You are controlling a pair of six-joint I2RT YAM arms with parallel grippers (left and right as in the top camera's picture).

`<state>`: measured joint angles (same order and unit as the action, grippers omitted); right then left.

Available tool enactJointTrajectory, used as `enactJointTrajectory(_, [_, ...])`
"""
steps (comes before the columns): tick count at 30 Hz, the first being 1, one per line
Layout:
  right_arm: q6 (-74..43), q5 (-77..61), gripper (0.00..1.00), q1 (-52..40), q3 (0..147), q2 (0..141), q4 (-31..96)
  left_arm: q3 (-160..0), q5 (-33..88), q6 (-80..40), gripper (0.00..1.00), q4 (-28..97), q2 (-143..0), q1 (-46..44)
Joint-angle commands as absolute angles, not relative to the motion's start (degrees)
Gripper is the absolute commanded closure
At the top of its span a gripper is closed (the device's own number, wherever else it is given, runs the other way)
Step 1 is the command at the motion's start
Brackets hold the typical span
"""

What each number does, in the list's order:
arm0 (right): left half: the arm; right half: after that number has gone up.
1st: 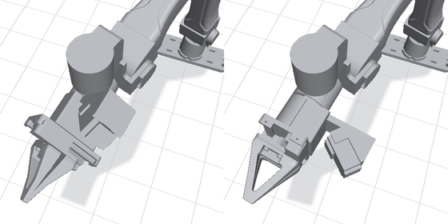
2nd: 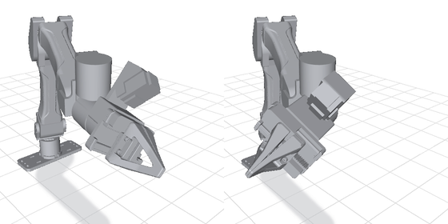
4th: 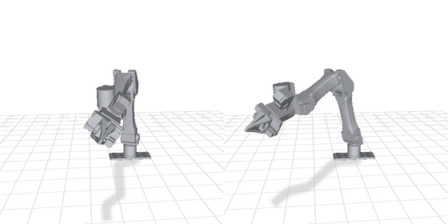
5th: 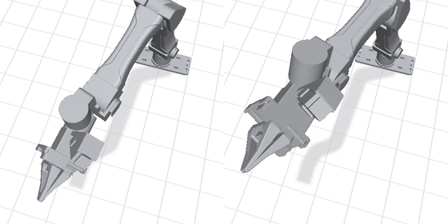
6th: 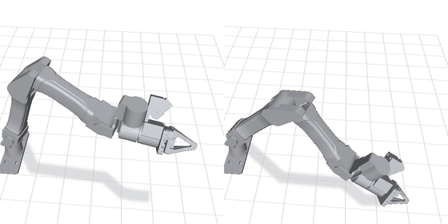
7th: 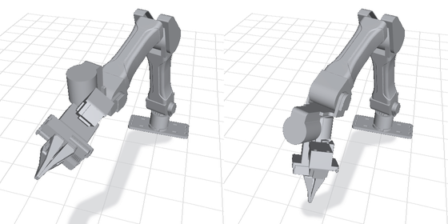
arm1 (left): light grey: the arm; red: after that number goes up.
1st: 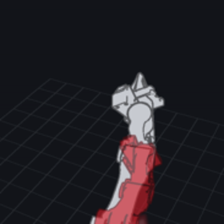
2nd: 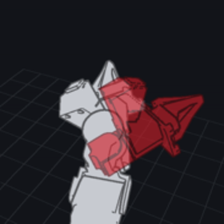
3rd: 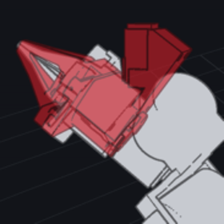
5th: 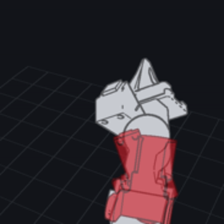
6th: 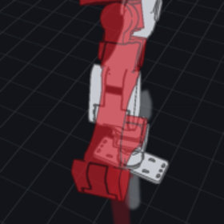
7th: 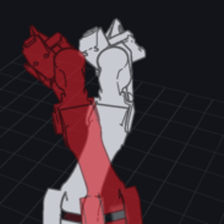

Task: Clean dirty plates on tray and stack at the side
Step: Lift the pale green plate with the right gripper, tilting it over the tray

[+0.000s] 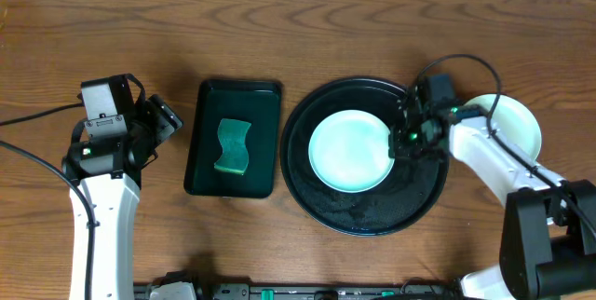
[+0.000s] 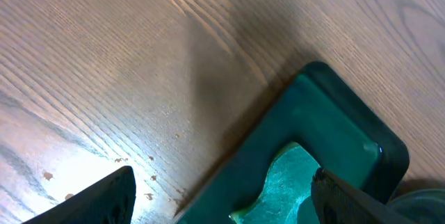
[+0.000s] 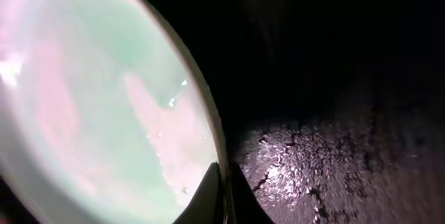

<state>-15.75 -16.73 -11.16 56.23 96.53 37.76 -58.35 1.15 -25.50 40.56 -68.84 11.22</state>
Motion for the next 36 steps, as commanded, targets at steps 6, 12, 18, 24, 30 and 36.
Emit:
enactJointTrajectory(6, [-17.0, -20.0, 0.99, -10.5, 65.1, 96.4, 44.4, -59.5, 0.8, -25.6, 0.19, 40.7, -68.5, 11.5])
enactJointTrajectory(12, [-18.9, -20.0, 0.99, -10.7, 72.4, 95.8, 49.7, -59.5, 0.8, -25.6, 0.19, 40.7, -68.5, 11.5])
enactJointTrajectory(18, [-23.9, -19.9, 0.99, -13.4, 76.7, 95.8, 50.3, -59.5, 0.8, -25.6, 0.19, 40.7, -68.5, 11.5])
enactJointTrajectory(24, [-30.1, -12.2, 0.99, -20.2, 76.7, 95.9, 45.1, -59.5, 0.8, -25.6, 0.19, 40.7, -68.5, 11.5])
enactJointTrajectory(30, [-32.3, -5.7, 0.99, -27.9, 76.7, 95.9, 37.0, -59.5, 0.8, -25.6, 0.19, 40.7, -68.5, 11.5])
enactJointTrajectory(36, [-32.4, 1.0, 0.99, -33.8, 76.7, 96.2, 31.4, -59.5, 0.8, -25.6, 0.19, 40.7, -68.5, 11.5])
